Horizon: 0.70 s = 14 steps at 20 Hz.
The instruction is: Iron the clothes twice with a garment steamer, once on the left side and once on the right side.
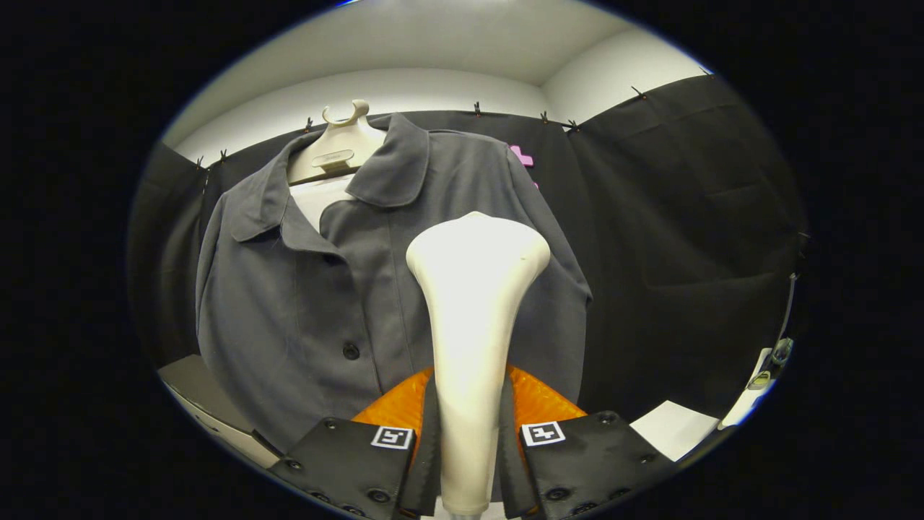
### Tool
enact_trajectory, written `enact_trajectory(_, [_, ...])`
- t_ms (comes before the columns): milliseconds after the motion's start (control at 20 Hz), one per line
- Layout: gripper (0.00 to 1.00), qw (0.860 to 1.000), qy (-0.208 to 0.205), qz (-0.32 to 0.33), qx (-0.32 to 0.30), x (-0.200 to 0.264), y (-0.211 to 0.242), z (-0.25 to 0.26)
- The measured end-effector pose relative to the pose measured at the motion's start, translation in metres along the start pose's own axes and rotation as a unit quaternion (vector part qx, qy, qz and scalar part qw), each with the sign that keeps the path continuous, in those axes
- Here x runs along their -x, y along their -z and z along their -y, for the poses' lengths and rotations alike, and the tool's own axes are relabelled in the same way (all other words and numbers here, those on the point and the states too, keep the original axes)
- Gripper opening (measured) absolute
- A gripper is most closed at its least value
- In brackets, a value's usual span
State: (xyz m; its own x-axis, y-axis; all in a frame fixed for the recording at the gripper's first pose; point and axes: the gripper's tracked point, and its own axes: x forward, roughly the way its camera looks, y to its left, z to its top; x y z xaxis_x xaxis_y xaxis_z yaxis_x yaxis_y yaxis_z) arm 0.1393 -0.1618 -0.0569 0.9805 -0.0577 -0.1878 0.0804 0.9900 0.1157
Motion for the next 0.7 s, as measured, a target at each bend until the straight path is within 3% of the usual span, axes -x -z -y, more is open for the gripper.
enact_trajectory(700, [0.41, 0.999, -0.001, -0.047, 0.001, 0.017, 0.095, 0.015])
